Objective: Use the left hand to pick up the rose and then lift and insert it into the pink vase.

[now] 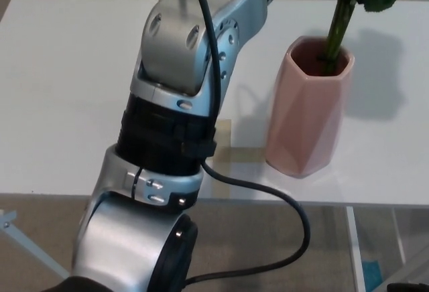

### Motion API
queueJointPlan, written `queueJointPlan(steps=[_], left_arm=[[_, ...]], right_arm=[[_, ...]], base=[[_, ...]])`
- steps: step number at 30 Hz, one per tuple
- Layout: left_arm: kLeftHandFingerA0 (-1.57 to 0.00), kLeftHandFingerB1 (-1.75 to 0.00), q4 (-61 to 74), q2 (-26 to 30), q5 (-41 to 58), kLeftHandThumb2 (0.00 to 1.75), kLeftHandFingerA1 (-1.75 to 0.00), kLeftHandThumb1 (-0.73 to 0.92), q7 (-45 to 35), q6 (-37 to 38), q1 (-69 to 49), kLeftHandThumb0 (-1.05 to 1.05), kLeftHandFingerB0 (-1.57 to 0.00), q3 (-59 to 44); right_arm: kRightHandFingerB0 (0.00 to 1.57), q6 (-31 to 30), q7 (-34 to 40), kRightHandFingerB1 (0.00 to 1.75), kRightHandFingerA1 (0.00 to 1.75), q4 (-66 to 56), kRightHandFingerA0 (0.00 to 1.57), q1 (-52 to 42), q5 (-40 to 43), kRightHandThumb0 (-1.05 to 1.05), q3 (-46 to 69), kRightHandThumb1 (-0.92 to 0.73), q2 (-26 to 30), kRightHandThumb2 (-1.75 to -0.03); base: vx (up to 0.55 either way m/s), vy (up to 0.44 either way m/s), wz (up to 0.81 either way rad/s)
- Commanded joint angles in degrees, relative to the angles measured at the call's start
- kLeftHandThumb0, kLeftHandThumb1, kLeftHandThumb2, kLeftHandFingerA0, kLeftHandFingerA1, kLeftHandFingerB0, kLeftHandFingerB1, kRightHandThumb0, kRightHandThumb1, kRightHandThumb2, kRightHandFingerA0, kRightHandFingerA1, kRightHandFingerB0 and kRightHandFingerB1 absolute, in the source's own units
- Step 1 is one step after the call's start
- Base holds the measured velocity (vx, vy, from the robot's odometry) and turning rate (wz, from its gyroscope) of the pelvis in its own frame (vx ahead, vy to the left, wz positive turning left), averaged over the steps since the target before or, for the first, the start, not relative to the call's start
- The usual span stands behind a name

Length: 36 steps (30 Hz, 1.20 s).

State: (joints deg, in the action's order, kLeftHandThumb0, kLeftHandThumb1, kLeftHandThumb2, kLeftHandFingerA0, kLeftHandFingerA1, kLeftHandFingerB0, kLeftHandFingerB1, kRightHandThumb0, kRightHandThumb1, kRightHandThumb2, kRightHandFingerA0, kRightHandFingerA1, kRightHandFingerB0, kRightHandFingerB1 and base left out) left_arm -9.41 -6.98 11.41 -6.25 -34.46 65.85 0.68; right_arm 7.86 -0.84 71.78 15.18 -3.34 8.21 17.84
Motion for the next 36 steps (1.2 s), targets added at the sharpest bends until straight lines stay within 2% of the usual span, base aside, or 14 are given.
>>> queueJointPlan(steps=[1, 16, 27, 28, 29, 30, 31, 32, 33, 34, 35, 36], left_arm=[[-0.92, -0.86, 1.0, -1.4, 0.1, 0.67, -1.41, 0.85, 0.5, -0.9, -1.8, -0.19, -0.82, 1.3], [-0.93, -0.89, 2.9, 0.2, -1.3, 0.66, -1.39, 0.84, 0.0, -0.4, -6.6, -0.19, -0.79, 4.8], [-0.95, -0.80, 2.7, -0.3, -1.5, 0.65, -1.32, 0.84, -0.2, 1.4, -11.0, -0.20, -0.83, 5.9], [-0.96, -0.74, 2.7, -0.1, -1.7, 0.66, -1.32, 0.83, -0.2, 1.8, -11.3, -0.20, -0.84, 6.0], [-1.11, -0.50, 2.5, 0.6, -2.3, 0.64, -0.87, 0.80, -0.3, 2.3, -11.8, -0.24, -0.83, 6.3], [-1.11, -0.50, 2.5, 0.9, -2.6, 0.64, -0.87, 0.80, -0.3, 2.5, -11.9, -0.24, -0.83, 6.4], [-1.04, -0.42, 2.1, 1.3, -2.5, 0.63, -0.56, 0.74, -0.6, 2.6, -11.7, -0.31, -0.65, 6.3], [-0.45, -0.29, 1.9, 1.7, -2.4, 0.60, -0.37, 0.66, -1.3, 1.8, -11.5, -0.44, -0.25, 6.6], [0.00, -0.18, 1.7, 2.3, -2.3, 0.80, -0.21, 0.44, -2.4, 1.3, -11.3, -0.63, 0.00, 7.1], [0.00, -0.18, 1.5, 2.9, -2.3, 0.80, -0.21, 0.44, -3.7, 1.0, -11.1, -0.63, 0.00, 7.7], [0.00, 0.00, 1.5, 4.4, -1.3, 0.56, 0.00, 0.51, -6.7, -1.3, -10.2, -0.81, 0.00, 8.5], [0.00, 0.00, 1.5, 5.1, -0.9, 0.56, 0.00, 0.51, -8.1, -2.3, -9.8, -0.81, 0.00, 8.8]], right_arm=[[0.62, 0.1, -0.6, 0.47, 0.50, -0.1, 0.68, -0.4, 0.6, -0.23, 0.2, -0.55, 0.2, -0.56], [0.61, -0.6, -0.1, 0.47, 0.50, 0.0, 0.69, 0.4, 0.0, -0.23, -0.4, -0.55, 0.4, -0.56], [0.61, -0.7, -0.5, 0.47, 0.50, -0.2, 0.69, 0.7, 0.4, -0.24, -0.1, -0.55, 0.2, -0.56], [0.61, -0.6, -0.4, 0.47, 0.50, -0.2, 0.69, 0.7, 0.5, -0.24, -0.1, -0.55, 0.2, -0.56], [0.61, -0.5, -0.4, 0.47, 0.50, -0.3, 0.69, 0.7, 0.5, -0.24, -0.1, -0.55, 0.2, -0.56], [0.61, -0.5, -0.4, 0.47, 0.50, -0.3, 0.69, 0.6, 0.5, -0.24, -0.1, -0.55, 0.2, -0.56], [0.61, -0.6, -0.5, 0.47, 0.50, -0.3, 0.69, 0.9, 0.5, -0.24, -0.1, -0.55, 0.3, -0.56], [0.61, -0.6, -0.4, 0.47, 0.50, -0.3, 0.69, 0.9, 0.5, -0.24, 0.0, -0.55, 0.2, -0.56], [0.61, -0.6, -0.5, 0.47, 0.50, -0.3, 0.69, 0.9, 0.5, -0.24, 0.0, -0.55, 0.3, -0.56], [0.61, -0.6, -0.5, 0.47, 0.50, -0.4, 0.69, 0.8, 0.5, -0.24, 0.0, -0.55, 0.3, -0.56], [0.61, -0.7, -0.5, 0.46, 0.50, -0.4, 0.68, 0.8, 0.4, -0.24, -0.1, -0.55, 0.4, -0.56], [0.61, -0.7, -0.5, 0.46, 0.50, -0.4, 0.68, 0.9, 0.4, -0.24, -0.2, -0.55, 0.4, -0.56]], base=[[0.00, 0.000, 0.00], [0.00, 0.000, 0.00], [0.00, 0.000, 0.00], [0.00, 0.000, 0.00], [0.00, 0.000, 0.00], [0.00, 0.000, 0.00], [0.00, 0.000, 0.00], [0.00, 0.000, 0.00], [0.00, 0.000, 0.00], [0.00, 0.000, 0.00], [0.00, 0.000, 0.00], [0.00, 0.000, 0.00]])
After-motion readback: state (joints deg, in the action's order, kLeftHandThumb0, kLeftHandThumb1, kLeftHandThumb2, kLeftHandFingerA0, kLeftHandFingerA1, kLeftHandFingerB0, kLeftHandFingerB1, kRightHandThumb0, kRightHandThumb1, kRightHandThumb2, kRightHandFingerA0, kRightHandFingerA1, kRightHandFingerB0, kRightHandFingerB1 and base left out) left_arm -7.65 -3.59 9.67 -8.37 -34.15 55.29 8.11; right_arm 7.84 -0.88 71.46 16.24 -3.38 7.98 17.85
